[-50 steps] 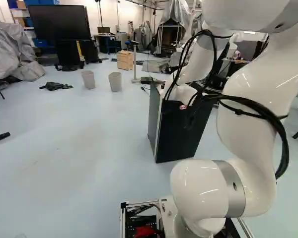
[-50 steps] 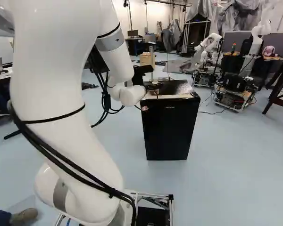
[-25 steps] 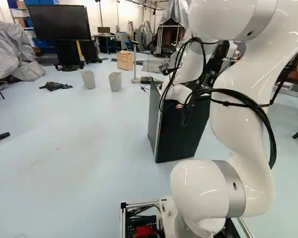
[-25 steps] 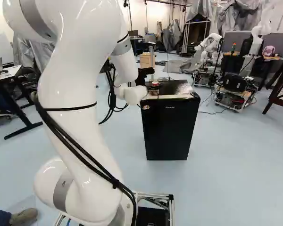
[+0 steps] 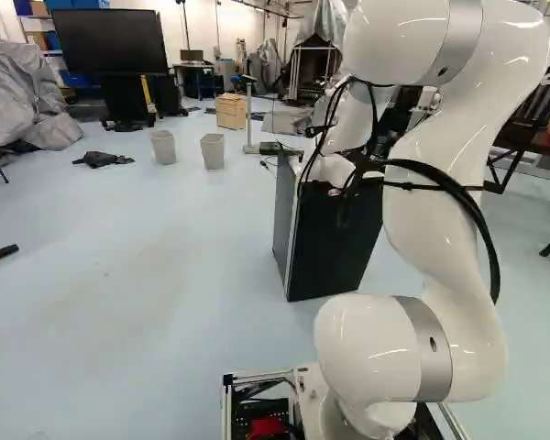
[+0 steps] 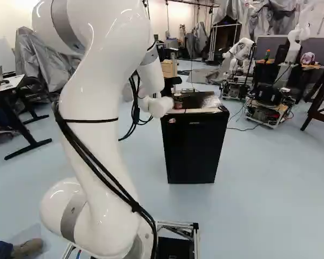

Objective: Grab a drink from the fridge

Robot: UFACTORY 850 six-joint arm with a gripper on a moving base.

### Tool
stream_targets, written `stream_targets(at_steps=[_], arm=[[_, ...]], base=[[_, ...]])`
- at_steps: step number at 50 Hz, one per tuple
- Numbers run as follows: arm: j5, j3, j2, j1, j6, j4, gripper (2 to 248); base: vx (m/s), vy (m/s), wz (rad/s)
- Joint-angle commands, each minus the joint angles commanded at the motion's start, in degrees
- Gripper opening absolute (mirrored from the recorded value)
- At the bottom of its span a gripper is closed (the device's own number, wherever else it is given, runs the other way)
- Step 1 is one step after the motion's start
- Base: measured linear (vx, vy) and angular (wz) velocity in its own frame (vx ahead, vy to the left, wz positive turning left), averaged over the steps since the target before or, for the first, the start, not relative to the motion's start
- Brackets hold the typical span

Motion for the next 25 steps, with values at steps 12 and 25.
stream_targets(at_steps=[12, 25], arm=[[0.0, -0.1, -0.08, -0.07, 0.0, 0.0, 247], [0.0, -0.1, -0.08, -0.07, 5.54, 0.0, 247]], base=[[0.0, 0.0, 0.0], [0.0, 0.0, 0.0]])
